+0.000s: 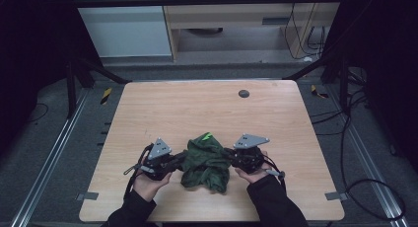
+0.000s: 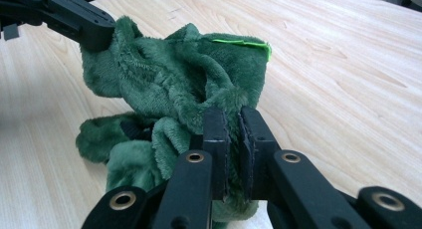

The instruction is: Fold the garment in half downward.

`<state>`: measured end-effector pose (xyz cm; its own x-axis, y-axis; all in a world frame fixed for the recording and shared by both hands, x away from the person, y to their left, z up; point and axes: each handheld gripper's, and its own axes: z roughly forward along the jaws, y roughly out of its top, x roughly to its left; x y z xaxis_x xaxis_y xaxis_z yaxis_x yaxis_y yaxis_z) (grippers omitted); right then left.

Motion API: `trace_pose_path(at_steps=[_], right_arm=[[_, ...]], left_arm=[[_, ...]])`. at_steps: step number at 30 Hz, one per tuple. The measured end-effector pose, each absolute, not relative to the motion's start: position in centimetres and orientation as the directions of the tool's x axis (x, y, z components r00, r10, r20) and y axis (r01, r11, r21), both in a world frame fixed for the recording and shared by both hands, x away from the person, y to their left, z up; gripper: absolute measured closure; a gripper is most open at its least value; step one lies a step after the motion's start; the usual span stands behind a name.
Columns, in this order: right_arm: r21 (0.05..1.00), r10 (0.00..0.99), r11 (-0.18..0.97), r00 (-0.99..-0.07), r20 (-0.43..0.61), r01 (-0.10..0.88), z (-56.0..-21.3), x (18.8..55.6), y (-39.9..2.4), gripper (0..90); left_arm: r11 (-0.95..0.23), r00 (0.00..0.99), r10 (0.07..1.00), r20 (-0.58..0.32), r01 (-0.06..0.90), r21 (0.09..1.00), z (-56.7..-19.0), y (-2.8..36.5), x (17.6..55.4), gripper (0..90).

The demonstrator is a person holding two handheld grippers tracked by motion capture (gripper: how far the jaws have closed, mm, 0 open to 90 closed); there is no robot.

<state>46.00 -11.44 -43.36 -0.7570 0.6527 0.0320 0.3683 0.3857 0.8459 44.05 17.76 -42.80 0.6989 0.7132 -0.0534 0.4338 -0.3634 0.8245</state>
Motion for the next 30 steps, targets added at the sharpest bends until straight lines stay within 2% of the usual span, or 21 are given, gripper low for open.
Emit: trace_pose_path(at_steps=[13,30], right_arm=[[0.851,0.625,0.393,-0.78,0.029,0.347,-43.9,44.2,-11.6,82.0],[0.832,0.608,0.388,-0.789,0.092,0.396,-46.0,42.3,-12.0,80.3]], left_arm=[[-0.378,0.711,0.701,-0.056,0.437,0.816,-43.5,17.9,42.6,88.7],[-0.405,0.722,0.687,-0.089,0.481,0.778,-45.2,18.0,40.9,88.6]])
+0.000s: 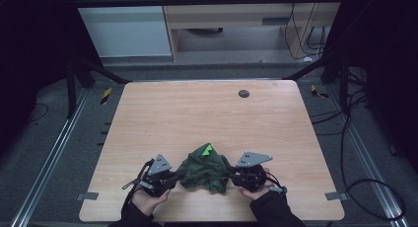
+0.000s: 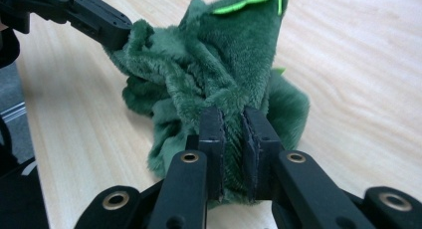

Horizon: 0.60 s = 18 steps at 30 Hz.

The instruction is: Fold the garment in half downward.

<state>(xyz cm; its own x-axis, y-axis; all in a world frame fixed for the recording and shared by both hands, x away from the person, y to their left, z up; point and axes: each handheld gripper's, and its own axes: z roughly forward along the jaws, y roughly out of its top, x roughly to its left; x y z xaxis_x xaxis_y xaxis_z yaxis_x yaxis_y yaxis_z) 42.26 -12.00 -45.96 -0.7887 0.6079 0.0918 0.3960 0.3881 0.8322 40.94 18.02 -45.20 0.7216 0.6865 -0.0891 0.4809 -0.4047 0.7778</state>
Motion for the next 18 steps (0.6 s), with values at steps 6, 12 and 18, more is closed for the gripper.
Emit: trace_pose_path(at_steps=[6,12,18], right_arm=[[0.822,0.599,0.395,-0.793,0.109,0.411,-46.8,41.5,-11.8,79.6],[0.803,0.602,0.399,-0.787,0.135,0.442,-47.4,41.4,-11.8,78.7],[0.786,0.601,0.408,-0.785,0.151,0.464,-47.9,41.4,-11.4,79.2]], left_arm=[[-0.423,0.727,0.68,-0.095,0.495,0.758,-45.8,17.9,40.5,88.6],[-0.442,0.731,0.674,-0.101,0.509,0.739,-46.4,17.8,40.5,88.6],[-0.477,0.742,0.666,-0.079,0.504,0.72,-46.9,17.3,40.4,88.5]])
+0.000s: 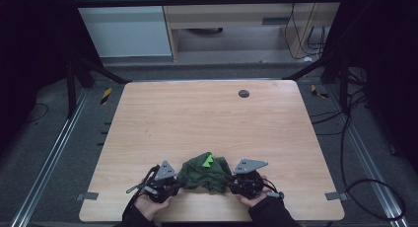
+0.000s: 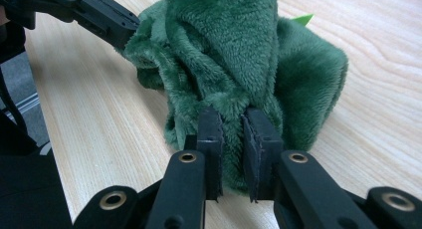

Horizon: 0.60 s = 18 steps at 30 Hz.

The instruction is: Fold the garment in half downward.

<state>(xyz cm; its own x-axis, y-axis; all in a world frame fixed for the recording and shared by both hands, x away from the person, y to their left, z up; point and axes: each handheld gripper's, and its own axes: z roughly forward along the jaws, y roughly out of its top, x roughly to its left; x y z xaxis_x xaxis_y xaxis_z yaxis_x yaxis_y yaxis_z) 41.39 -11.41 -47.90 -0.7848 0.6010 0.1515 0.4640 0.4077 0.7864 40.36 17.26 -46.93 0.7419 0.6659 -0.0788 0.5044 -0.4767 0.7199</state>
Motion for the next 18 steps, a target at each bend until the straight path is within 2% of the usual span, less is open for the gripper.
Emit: trace_pose_path(at_steps=[13,18], right_arm=[[0.752,0.613,0.433,-0.774,0.16,0.498,-48.72,41.77,-11.38,78.3],[0.76,0.614,0.415,-0.771,0.171,0.5,-48.18,41.74,-11.56,73.5]], left_arm=[[-0.503,0.754,0.652,-0.082,0.511,0.697,-47.65,16.68,40.53,88.3],[-0.469,0.751,0.654,-0.095,0.501,0.727,-46.89,17.16,40.46,81.9]])
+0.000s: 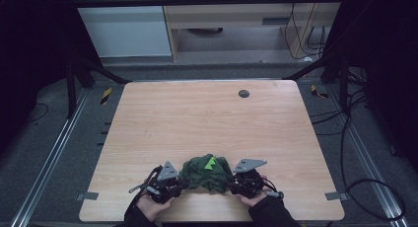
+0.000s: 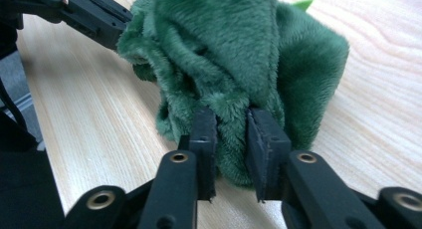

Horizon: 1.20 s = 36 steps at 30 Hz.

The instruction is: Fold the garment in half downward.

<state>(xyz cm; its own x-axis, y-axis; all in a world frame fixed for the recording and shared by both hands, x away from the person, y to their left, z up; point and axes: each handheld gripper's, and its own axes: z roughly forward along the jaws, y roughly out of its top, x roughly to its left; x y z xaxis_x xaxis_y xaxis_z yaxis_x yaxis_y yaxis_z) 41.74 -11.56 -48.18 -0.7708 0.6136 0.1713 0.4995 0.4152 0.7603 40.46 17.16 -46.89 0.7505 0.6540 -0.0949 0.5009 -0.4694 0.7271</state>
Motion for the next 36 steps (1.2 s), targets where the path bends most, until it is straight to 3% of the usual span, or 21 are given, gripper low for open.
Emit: trace_pose_path(at_steps=[5,12,17,26,30,36], right_arm=[[0.777,0.616,0.395,-0.769,0.172,0.49,-47.2,41.6,-11.9,70.6],[0.808,0.635,0.351,-0.755,0.166,0.473,-45.5,41.4,-13.2,68.3],[0.834,0.669,0.312,-0.728,0.147,0.455,-44.1,42.6,-14.1,70.6],[0.836,0.704,0.284,-0.694,0.152,0.47,-43.6,44.9,-14.0,83.8],[0.829,0.701,0.276,-0.692,0.172,0.486,-44.0,46.2,-13.0,89.6],[0.821,0.694,0.283,-0.697,0.182,0.496,-44.7,47.1,-12.1,90.0]], left_arm=[[-0.437,0.743,0.663,-0.086,0.478,0.762,-45.3,17.9,40.2,71.8],[-0.391,0.714,0.695,-0.085,0.474,0.789,-43.8,19.4,40.5,69.2],[-0.381,0.697,0.714,-0.066,0.466,0.798,-42.9,19.5,41.7,72.2],[-0.336,0.66,0.748,-0.074,0.472,0.815,-42.1,19.0,45.3,82.4],[-0.338,0.66,0.746,-0.091,0.493,0.802,-43.0,18.2,47.0,89.1],[-0.371,0.668,0.738,-0.095,0.519,0.77,-44.7,17.1,47.7,89.6]])
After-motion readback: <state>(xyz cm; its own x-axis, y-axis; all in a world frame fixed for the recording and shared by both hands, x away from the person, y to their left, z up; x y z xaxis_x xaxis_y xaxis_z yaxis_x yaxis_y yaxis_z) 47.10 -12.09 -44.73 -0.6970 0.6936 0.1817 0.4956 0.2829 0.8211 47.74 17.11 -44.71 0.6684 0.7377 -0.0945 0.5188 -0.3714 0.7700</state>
